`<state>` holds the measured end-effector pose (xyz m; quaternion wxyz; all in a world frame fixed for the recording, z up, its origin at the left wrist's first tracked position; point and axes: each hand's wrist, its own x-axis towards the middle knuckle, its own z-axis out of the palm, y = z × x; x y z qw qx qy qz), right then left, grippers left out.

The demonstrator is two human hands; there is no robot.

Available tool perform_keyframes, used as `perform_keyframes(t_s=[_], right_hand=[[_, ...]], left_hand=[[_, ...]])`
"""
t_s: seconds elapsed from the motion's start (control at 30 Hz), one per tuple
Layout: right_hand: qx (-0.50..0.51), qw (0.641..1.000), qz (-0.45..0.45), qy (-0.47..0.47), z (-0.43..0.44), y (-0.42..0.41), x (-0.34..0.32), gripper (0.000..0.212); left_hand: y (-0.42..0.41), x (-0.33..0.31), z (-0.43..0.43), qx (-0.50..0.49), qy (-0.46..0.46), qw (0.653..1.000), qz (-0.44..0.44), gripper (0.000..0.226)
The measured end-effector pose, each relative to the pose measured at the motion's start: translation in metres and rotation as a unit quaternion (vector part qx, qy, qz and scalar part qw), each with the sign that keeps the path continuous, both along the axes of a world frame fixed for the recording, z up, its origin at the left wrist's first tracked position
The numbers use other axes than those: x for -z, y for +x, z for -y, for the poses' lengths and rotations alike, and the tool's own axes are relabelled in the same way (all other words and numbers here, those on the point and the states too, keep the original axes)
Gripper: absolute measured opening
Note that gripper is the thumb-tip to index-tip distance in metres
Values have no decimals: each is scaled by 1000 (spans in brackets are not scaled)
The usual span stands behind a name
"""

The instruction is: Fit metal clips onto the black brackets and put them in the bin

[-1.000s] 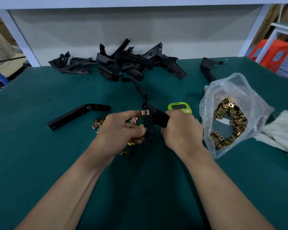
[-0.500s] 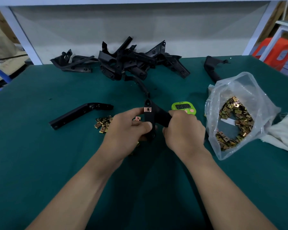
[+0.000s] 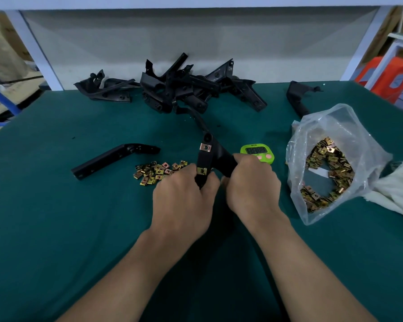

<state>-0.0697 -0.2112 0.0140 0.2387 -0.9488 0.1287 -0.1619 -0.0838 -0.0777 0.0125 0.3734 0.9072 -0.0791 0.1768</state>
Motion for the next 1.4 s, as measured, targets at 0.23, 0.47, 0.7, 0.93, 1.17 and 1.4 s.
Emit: perform_keyframes(t_s=[0.23, 0.47, 0.7, 0.93, 1.17, 1.4], right_hand=[[-38, 999, 7, 34, 1, -2, -5, 15], [-97, 994, 10, 44, 3, -25, -21, 20], [-140, 972, -9, 186, 38, -74, -45, 22], [-139, 906, -26, 400, 93, -148, -65, 29], [5, 803, 34, 595, 178, -236, -57, 46], [202, 678, 130, 695, 266, -307, -61, 31]], left_hand=[[-1, -5, 2, 16, 76, 995, 60, 38], [5, 0, -11, 28, -48, 998, -15, 38], [6, -38, -1, 144, -237, 957, -87, 28], [-19, -56, 64, 244, -116, 960, -72, 9], [-68, -73, 178, 347, -93, 929, -91, 17], [-105, -68, 311, 375, -73, 837, -392, 27]])
